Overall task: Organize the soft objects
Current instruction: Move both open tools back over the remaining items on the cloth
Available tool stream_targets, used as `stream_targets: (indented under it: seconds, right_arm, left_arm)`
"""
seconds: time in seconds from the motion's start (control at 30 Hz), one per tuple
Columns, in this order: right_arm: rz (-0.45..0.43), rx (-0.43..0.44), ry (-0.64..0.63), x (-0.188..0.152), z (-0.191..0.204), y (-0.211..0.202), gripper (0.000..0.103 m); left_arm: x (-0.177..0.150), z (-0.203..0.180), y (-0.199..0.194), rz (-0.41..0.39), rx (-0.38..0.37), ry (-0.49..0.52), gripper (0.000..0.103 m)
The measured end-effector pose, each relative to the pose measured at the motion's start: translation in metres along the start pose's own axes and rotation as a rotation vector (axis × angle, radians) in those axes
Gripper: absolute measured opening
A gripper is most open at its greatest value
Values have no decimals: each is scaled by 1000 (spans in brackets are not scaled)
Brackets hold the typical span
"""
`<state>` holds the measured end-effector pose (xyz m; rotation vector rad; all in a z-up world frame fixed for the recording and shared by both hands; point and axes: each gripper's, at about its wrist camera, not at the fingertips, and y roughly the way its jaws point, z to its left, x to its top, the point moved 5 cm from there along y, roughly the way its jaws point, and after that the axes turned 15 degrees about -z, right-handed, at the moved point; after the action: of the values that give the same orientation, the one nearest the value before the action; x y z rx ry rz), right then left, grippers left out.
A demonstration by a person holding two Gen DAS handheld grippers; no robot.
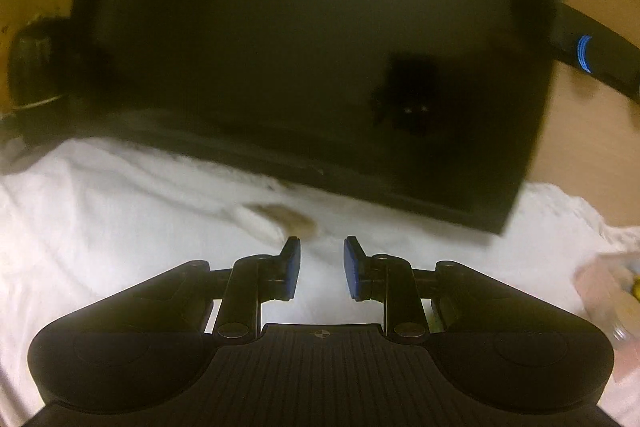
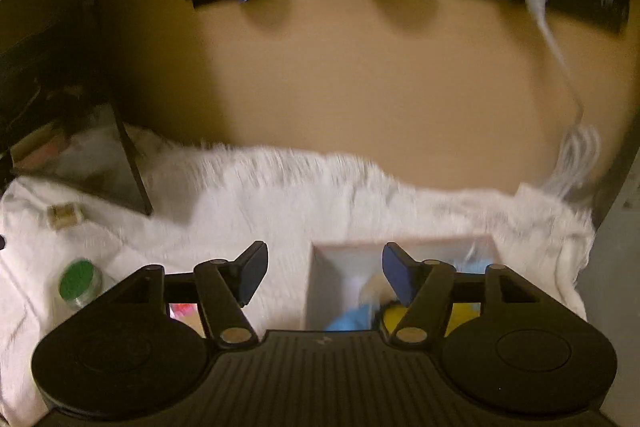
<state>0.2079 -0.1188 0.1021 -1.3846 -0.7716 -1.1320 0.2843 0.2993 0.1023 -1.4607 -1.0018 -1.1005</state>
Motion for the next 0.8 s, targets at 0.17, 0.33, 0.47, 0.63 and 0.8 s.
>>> stream_targets:
  seconds: [0.17, 0.33, 0.47, 0.63, 0.8]
  right_arm:
    - [-21, 55, 5, 15, 33, -11, 65]
    - [24, 152, -27, 8, 78, -16, 65]
    - [43, 208, -92, -3, 108, -26, 65]
    - [69, 228, -139, -15, 122, -26, 65]
    - [101, 218, -139, -26, 122, -24, 65]
  left_arm:
    - [21, 19, 65, 31, 5, 27, 26]
    - [28, 34, 130, 75, 61, 4, 26]
    - [19, 48, 170, 149, 158, 39, 27]
    - [-2, 53, 194, 252, 162, 41, 27]
    - [-18, 48, 192, 313, 58, 108, 23]
